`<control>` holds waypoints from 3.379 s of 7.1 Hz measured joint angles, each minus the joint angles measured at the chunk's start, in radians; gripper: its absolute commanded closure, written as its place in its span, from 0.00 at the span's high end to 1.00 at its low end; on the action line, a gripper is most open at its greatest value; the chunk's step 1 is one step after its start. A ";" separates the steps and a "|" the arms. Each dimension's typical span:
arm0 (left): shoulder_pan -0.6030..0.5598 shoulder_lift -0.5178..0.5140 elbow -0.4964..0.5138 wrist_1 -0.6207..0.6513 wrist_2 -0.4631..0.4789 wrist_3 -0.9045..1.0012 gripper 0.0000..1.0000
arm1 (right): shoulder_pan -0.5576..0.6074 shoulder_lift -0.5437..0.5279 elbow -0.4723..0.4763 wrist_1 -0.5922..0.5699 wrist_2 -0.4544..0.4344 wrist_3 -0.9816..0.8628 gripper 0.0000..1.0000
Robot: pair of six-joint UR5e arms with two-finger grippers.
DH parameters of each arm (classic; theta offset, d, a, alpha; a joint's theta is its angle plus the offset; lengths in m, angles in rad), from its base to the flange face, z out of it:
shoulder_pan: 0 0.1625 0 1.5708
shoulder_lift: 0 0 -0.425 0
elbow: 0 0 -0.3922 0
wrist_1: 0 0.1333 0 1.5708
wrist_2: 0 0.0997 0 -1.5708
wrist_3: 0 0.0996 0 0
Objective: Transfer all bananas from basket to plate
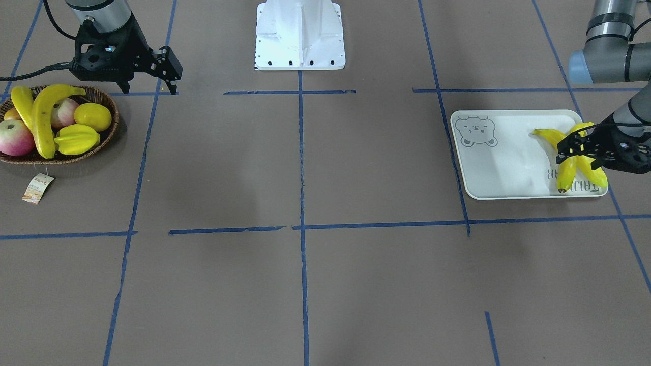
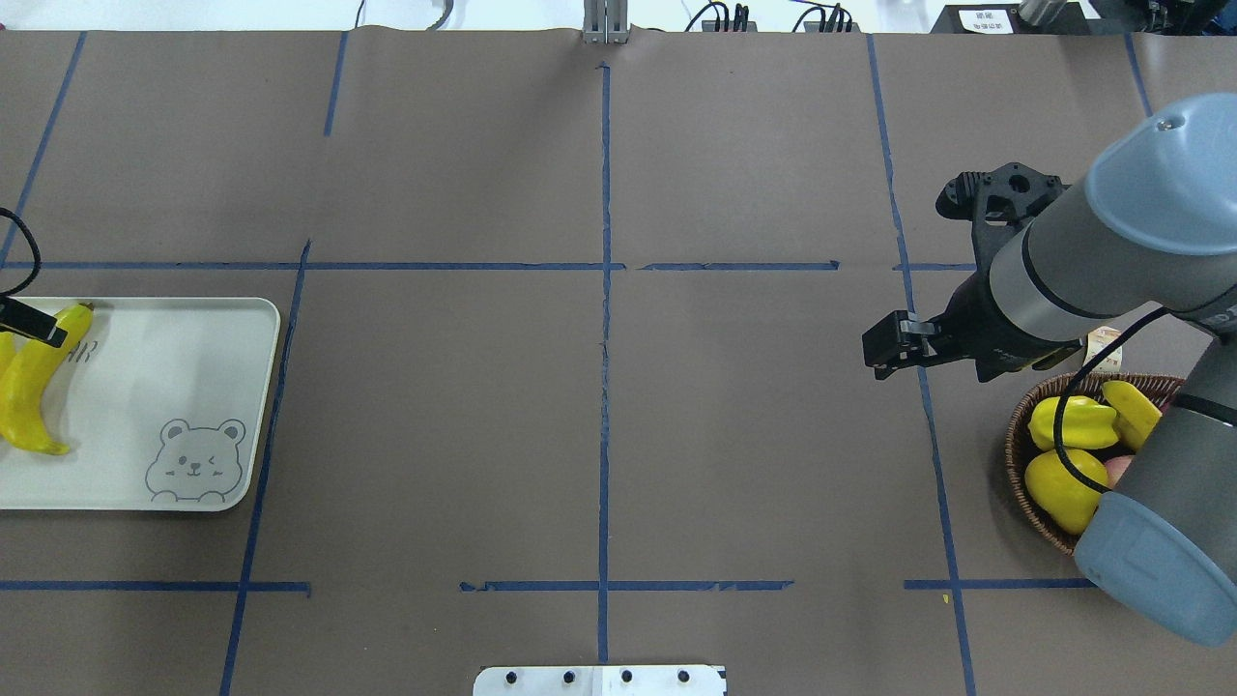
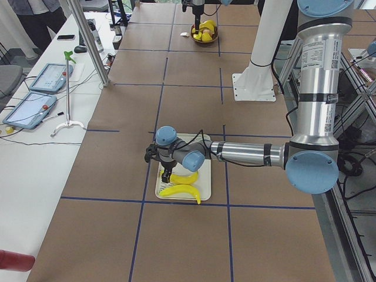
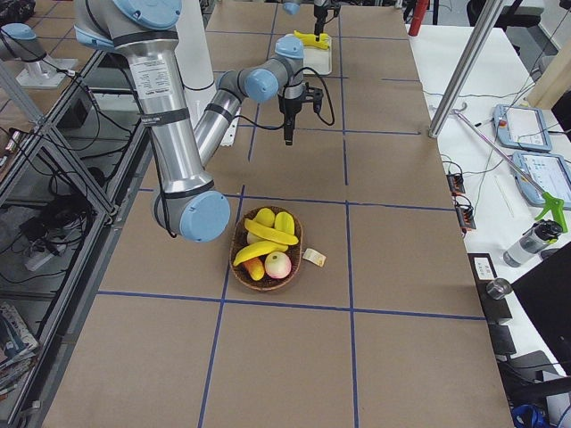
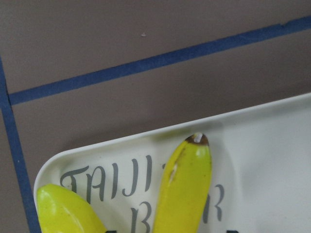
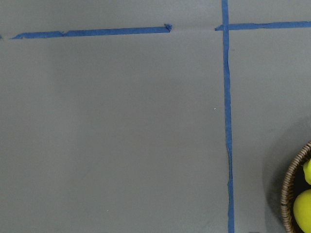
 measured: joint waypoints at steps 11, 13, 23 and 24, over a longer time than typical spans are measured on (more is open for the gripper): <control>-0.061 -0.015 -0.071 0.012 -0.118 -0.016 1.00 | 0.074 -0.797 -0.176 1.113 0.051 0.041 1.00; -0.061 -0.015 -0.073 0.012 -0.118 -0.016 1.00 | 0.080 -0.833 -0.215 1.212 0.061 0.136 1.00; -0.061 -0.010 -0.075 0.009 -0.125 -0.016 1.00 | -0.043 -0.832 -0.257 1.219 -0.088 0.273 0.64; -0.061 -0.009 -0.076 0.009 -0.125 -0.016 1.00 | -0.049 -0.825 -0.259 1.219 -0.097 0.273 0.42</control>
